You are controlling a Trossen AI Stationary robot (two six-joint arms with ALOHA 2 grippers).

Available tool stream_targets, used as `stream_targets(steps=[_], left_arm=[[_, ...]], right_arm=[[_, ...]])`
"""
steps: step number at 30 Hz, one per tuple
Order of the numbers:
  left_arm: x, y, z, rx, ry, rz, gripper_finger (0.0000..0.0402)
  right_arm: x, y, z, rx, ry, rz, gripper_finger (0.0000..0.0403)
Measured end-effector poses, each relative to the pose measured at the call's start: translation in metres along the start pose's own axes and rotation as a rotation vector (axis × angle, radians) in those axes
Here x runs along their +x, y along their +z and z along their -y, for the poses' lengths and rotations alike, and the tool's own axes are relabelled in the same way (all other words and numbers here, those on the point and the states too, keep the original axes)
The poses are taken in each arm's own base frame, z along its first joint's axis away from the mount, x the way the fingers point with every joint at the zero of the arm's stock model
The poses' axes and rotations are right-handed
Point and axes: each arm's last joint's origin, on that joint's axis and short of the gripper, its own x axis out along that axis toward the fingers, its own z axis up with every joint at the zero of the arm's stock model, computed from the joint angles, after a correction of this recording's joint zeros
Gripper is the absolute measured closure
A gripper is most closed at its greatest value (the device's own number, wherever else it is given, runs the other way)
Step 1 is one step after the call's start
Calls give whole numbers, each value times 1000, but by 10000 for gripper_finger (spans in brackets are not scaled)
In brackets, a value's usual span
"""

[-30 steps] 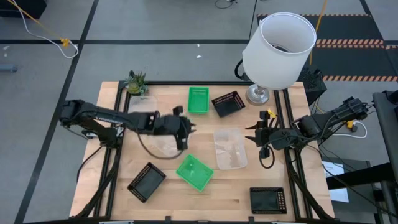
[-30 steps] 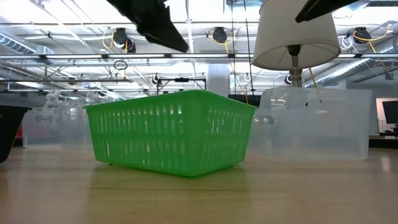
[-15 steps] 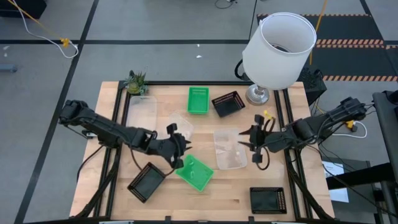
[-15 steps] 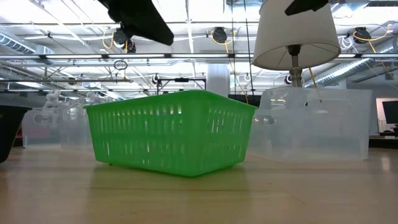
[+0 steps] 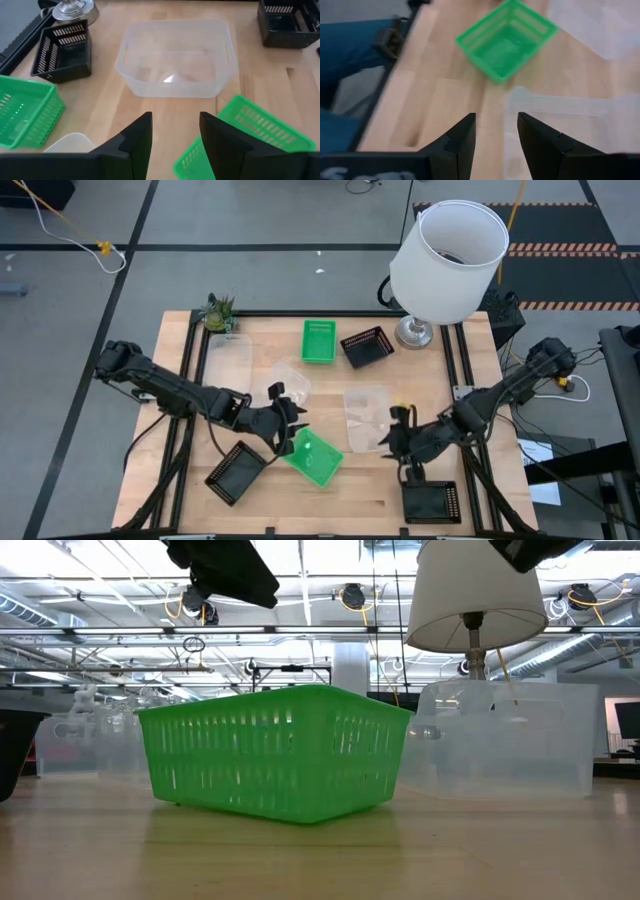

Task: Stack baskets by color
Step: Stack the top black bin on top of the bottom right black bin

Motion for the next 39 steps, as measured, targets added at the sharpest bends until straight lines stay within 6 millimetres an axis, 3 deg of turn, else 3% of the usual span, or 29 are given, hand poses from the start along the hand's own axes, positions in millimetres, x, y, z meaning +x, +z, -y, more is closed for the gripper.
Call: stream_targets(steps=[13,20,30,39], left_arm=[[2,0,-5,87,18,-16,231],[9,4,-21,163,63,-20,231],[21,10,-61,105,177,-41,231],[21,10,-58,156,108,-46,231]], right_arm=[[-13,1,-4,19,43,42,264],[-12,4,7,-69,-90,73,264],[-10,3,45,-134,-463,5,264],[7,11,98,-120,-551,-78,264]])
